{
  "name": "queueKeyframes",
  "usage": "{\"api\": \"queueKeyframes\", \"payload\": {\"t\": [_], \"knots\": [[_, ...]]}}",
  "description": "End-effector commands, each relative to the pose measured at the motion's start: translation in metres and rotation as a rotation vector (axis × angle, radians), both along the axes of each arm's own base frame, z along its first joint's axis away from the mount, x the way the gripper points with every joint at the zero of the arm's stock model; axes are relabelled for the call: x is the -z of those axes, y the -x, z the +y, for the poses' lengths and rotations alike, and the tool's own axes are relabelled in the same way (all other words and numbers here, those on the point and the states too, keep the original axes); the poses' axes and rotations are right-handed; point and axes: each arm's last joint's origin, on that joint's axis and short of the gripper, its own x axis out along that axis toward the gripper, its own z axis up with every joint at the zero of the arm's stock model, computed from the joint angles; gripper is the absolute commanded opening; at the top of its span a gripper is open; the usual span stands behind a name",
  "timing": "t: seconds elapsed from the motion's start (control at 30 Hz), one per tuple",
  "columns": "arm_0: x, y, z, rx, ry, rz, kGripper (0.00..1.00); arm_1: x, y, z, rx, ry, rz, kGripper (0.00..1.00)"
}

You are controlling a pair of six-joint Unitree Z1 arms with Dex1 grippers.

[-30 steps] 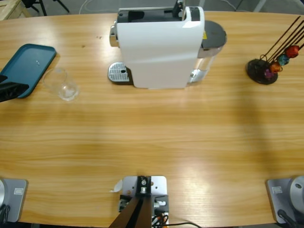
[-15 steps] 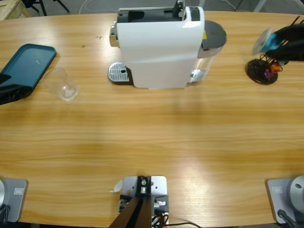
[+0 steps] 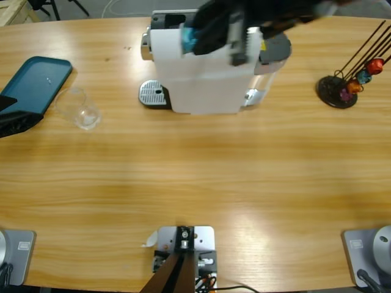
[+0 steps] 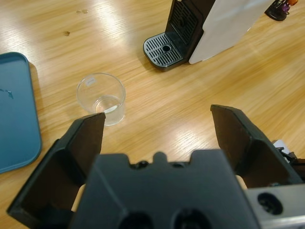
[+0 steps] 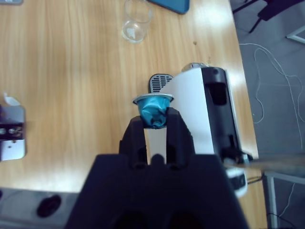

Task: Pour coffee

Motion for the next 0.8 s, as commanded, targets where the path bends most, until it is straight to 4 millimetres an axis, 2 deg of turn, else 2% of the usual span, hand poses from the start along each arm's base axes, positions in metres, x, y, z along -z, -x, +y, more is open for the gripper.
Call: {"api": "queueKeyframes", "payload": {"t": [0.03,0.2,0.33,0.8], "knots": [[0.013,0.0,-0.001,0.016,-0.036,0.027,0.959,0.022,-0.028,0.035,-0.041,0.062,-0.003,0.0],[0.012,0.0,0.0,0.016,-0.034,0.025,0.959,0.015,-0.048,0.027,0.002,0.05,-0.03,0.0],[0.012,0.001,0.0,0.016,-0.032,0.022,0.959,0.011,-0.062,0.029,0.016,0.041,-0.05,0.0],[0.012,0.002,0.001,0.013,-0.032,0.021,0.959,0.027,-0.094,0.035,0.045,0.062,-0.036,0.0]]}}
